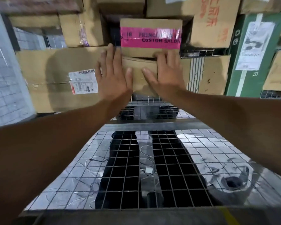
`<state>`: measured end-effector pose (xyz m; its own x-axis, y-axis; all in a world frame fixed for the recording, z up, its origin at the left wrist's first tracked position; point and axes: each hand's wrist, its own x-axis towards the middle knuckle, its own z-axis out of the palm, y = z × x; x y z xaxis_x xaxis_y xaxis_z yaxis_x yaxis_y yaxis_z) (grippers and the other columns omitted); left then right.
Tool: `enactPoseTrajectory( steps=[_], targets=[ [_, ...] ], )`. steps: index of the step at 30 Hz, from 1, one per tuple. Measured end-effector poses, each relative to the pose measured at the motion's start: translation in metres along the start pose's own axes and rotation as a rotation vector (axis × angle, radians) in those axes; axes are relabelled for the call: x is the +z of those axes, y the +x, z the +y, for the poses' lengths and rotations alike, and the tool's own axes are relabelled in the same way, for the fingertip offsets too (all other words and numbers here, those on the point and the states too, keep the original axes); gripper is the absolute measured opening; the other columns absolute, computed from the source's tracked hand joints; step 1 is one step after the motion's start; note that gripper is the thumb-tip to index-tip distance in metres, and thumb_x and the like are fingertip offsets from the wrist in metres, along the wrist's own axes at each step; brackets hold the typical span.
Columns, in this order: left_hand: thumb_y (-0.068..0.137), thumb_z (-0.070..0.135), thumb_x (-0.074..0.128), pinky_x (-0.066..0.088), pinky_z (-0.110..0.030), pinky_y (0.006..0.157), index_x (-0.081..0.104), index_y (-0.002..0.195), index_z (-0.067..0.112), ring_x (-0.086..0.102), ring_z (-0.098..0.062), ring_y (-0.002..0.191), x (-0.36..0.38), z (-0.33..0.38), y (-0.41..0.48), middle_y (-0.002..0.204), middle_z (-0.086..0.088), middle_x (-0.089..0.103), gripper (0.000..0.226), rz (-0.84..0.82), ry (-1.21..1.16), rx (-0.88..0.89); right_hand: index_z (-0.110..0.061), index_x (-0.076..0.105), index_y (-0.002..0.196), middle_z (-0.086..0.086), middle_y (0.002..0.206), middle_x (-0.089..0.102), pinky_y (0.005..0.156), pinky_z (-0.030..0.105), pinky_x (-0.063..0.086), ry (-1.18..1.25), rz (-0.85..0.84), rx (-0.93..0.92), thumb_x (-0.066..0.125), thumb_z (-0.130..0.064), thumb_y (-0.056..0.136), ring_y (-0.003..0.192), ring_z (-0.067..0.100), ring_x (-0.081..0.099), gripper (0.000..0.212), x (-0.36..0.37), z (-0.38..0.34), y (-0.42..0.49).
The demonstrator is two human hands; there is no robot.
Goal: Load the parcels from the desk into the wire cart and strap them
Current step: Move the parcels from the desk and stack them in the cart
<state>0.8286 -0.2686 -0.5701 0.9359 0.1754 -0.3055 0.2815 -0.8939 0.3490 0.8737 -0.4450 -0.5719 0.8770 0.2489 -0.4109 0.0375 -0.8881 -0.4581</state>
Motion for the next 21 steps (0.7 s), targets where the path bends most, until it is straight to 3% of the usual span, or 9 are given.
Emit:
enactPoseTrajectory(
  steps=[2,5,11,16,21],
  targets=[
    [0.107,0.04,0.034,0.012,-0.051,0.127,0.026,0.162,0.017,0.016,-0.031,0.158,0.002,-0.005,-0.002,0.171,-0.009,0.02,0.06,-0.005,0.007,0.04,-0.015,0.046,0.149,0.018,0.152,0.042,0.116,0.05,0.03,-0.156,0.038,-0.08,0.038,-0.06,0.1,0.139,0.037,0.039,0.067,0.002,0.002,0.003],
    [0.106,0.037,0.037,0.016,-0.055,0.125,0.039,0.156,0.016,0.018,-0.034,0.158,0.0,-0.006,-0.01,0.169,-0.011,0.025,0.054,-0.018,0.015,0.067,-0.018,0.037,0.16,0.018,0.168,0.027,0.127,0.057,0.01,-0.207,0.02,-0.168,0.033,-0.059,0.102,0.156,0.038,0.021,0.071,0.005,0.005,0.0],
    [0.103,0.037,0.037,0.016,-0.055,0.125,0.05,0.142,0.003,0.02,-0.04,0.156,-0.004,-0.003,-0.017,0.166,-0.018,0.029,0.054,-0.054,0.024,0.091,-0.025,0.029,0.164,0.013,0.173,0.013,0.126,0.062,0.004,-0.244,-0.064,-0.236,0.028,-0.064,0.102,0.161,0.034,0.007,0.073,0.004,0.012,-0.002],
    [0.106,0.037,0.033,0.011,-0.054,0.127,0.044,0.148,-0.001,0.016,-0.041,0.157,0.001,-0.004,-0.014,0.168,-0.02,0.023,0.057,-0.081,0.111,0.099,-0.031,0.012,0.166,0.014,0.174,-0.003,0.126,0.062,-0.002,-0.348,-0.139,-0.18,0.017,-0.071,0.101,0.161,0.032,-0.005,0.077,0.009,0.007,0.004],
    [0.108,0.043,0.034,0.011,-0.05,0.128,0.03,0.158,0.007,0.006,-0.038,0.159,-0.042,0.01,-0.01,0.172,-0.016,0.013,0.062,-0.331,0.035,0.035,-0.032,-0.008,0.164,0.012,0.174,-0.011,0.122,0.07,-0.005,-0.327,-0.278,-0.108,0.011,-0.075,0.098,0.16,0.033,-0.01,0.081,-0.024,-0.001,-0.004]
  ],
)
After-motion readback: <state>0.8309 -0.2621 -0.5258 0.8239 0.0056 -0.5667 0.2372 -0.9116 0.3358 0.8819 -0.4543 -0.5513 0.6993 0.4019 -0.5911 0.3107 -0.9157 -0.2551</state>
